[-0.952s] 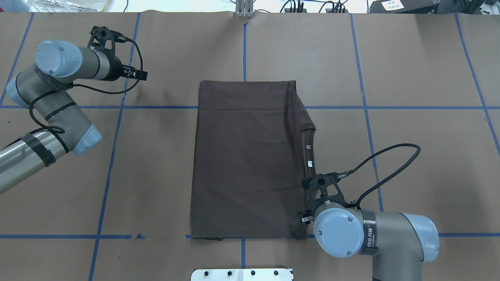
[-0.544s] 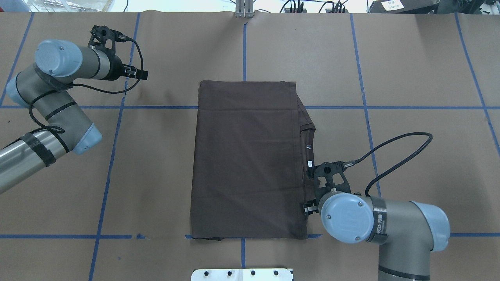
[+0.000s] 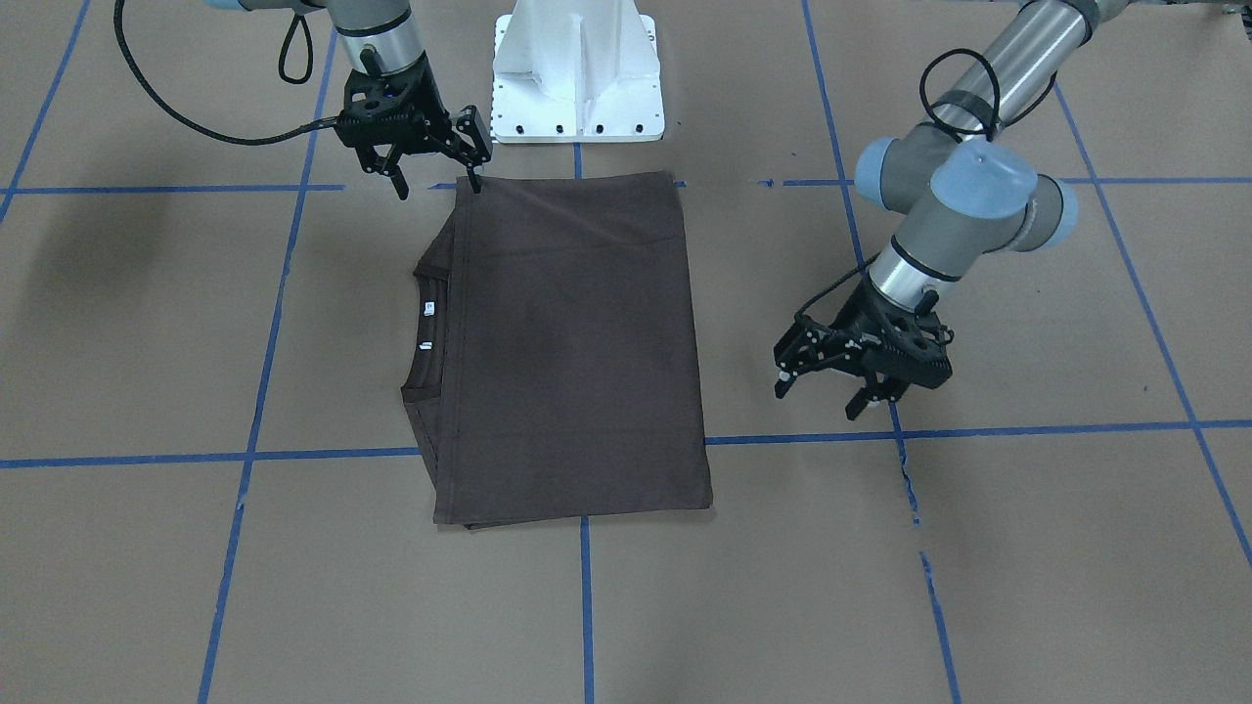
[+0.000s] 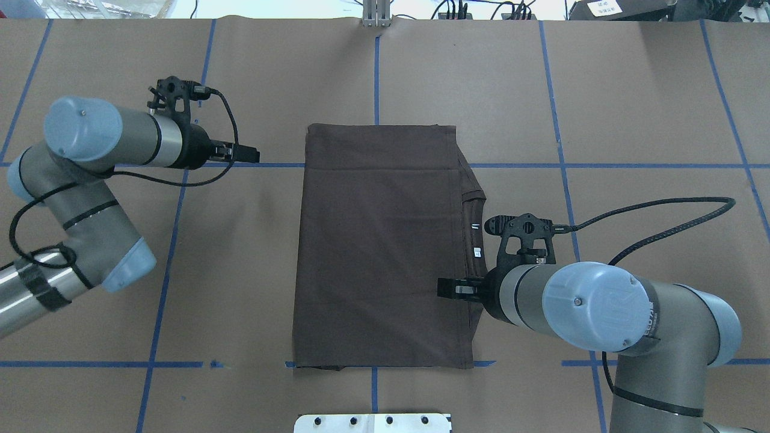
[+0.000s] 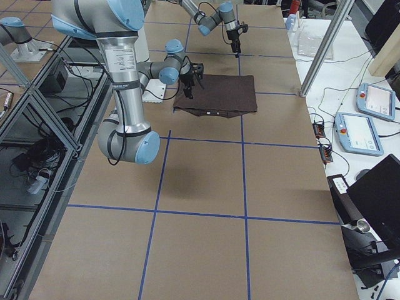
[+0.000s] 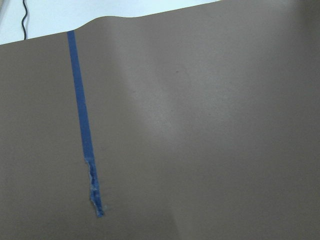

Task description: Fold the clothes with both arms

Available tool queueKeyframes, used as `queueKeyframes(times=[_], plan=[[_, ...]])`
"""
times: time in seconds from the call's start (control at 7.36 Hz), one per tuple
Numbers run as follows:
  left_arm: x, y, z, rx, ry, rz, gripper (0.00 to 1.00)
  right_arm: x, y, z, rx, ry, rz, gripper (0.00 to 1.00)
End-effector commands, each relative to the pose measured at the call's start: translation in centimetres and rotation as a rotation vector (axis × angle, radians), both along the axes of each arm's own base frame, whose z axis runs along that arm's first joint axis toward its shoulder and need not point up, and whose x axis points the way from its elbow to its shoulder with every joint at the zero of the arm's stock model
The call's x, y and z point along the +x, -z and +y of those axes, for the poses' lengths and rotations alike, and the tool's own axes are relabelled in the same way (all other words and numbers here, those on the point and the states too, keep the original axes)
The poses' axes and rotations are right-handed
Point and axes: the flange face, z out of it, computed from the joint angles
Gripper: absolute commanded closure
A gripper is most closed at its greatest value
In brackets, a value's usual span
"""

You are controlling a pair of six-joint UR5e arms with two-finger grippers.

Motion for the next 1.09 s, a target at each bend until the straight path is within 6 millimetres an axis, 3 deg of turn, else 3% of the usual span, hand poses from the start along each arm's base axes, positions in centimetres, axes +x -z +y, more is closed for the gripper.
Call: queueKeyframes(times=[0.0, 0.14, 0.41, 0.68, 0.82, 0.95], plan=[[1.2, 5.1, 13.7, -0.156, -0.034, 0.077, 0.0, 0.7, 0.8, 0.1, -0.107, -0.099, -0.101, 0.0], [3.2, 6.8, 18.9, -0.245, -0.03, 0.073, 0.0, 0.7, 0.8, 0.0, -0.138, -0.129, -0.11, 0.0], [7.6, 6.7, 25.3, -0.419, 0.016, 0.066, 0.05, 0.7, 0.5, 0.0, -0.14, -0.137, -0.107, 0.01], [10.7, 5.9, 29.6, -0.53, 0.031, 0.071, 0.45, 0.6, 0.5, -0.1, -0.139, -0.137, -0.105, 0.0], [12.0, 5.8, 31.3, -0.561, 0.014, 0.067, 0.49, 0.6, 0.6, -0.1, -0.139, -0.137, -0.106, 0.0], [12.5, 6.2, 31.4, -0.563, 0.012, 0.073, 0.49, 0.7, 0.5, -0.1, -0.138, -0.138, -0.106, 0.0]])
